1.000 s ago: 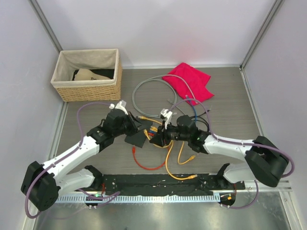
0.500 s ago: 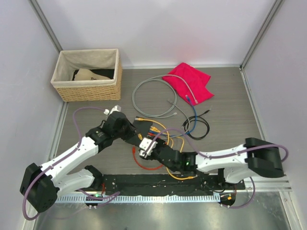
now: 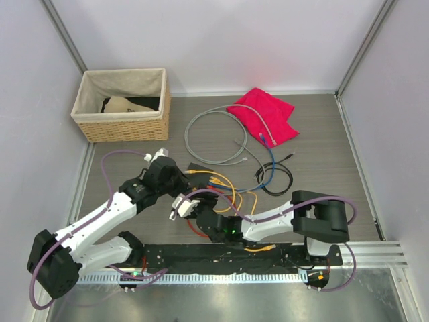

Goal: Insert the plug into the switch port
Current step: Insert the connector into the switch port.

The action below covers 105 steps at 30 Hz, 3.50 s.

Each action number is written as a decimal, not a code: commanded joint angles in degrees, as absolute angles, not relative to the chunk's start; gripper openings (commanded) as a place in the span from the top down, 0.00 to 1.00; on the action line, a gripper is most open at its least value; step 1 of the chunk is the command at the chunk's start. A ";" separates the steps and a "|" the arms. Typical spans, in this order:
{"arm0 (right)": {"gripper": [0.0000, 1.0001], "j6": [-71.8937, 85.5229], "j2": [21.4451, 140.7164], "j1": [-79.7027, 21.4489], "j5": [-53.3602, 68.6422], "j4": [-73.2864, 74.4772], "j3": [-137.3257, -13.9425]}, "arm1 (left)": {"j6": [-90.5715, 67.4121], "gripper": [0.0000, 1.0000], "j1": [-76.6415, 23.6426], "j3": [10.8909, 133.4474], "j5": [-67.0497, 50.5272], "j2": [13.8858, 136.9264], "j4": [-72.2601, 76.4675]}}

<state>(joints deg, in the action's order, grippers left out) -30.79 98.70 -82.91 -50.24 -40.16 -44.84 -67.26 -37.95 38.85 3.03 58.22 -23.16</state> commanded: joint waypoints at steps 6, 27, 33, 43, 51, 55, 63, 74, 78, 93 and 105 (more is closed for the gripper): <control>0.80 -31.47 101.95 -83.23 -55.55 -43.16 -48.43 | -67.76 0.99 -38.50 41.22 3.95 56.87 -23.03; 0.99 -16.16 74.63 -56.36 -31.81 -16.36 -42.36 | -56.25 0.27 -35.77 44.31 20.04 49.31 -30.76; 0.99 -32.49 68.12 -44.75 -46.46 -20.55 -49.56 | -55.55 0.26 -35.16 39.83 19.25 48.78 -27.96; 0.99 -20.85 71.53 -44.21 -13.88 -15.99 -43.80 | -51.87 0.26 -34.81 36.74 17.93 54.14 -22.86; 0.99 -4.23 79.97 -45.09 15.01 -33.12 -31.56 | -47.38 0.23 -33.66 32.79 18.37 56.86 -16.18; 0.99 -0.09 84.10 -46.14 21.35 -39.10 -29.18 | -45.27 0.22 -31.91 31.12 16.71 59.58 -10.92; 0.99 5.62 93.24 -47.37 24.61 -49.56 -27.42 | -40.87 0.23 -30.67 30.67 12.92 67.05 -4.14; 0.99 7.47 97.29 -49.66 17.76 -51.33 -28.30 | -40.52 0.32 -30.50 31.99 8.79 74.35 -4.30; 0.99 7.21 98.08 -50.54 15.65 -48.96 -30.23 | -40.61 0.35 -30.59 32.08 8.96 75.50 -5.01; 0.99 8.70 105.72 -52.91 8.19 -66.42 -24.08 | -36.39 0.35 -30.50 32.43 7.82 79.98 -2.82; 0.99 8.26 107.23 -53.00 4.13 -72.34 -22.32 | -34.37 0.32 -30.15 31.73 5.72 81.82 -0.70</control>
<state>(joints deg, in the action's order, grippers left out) 8.36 106.67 -52.82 6.59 -69.14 -22.55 -37.12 -30.57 32.69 5.80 79.57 1.61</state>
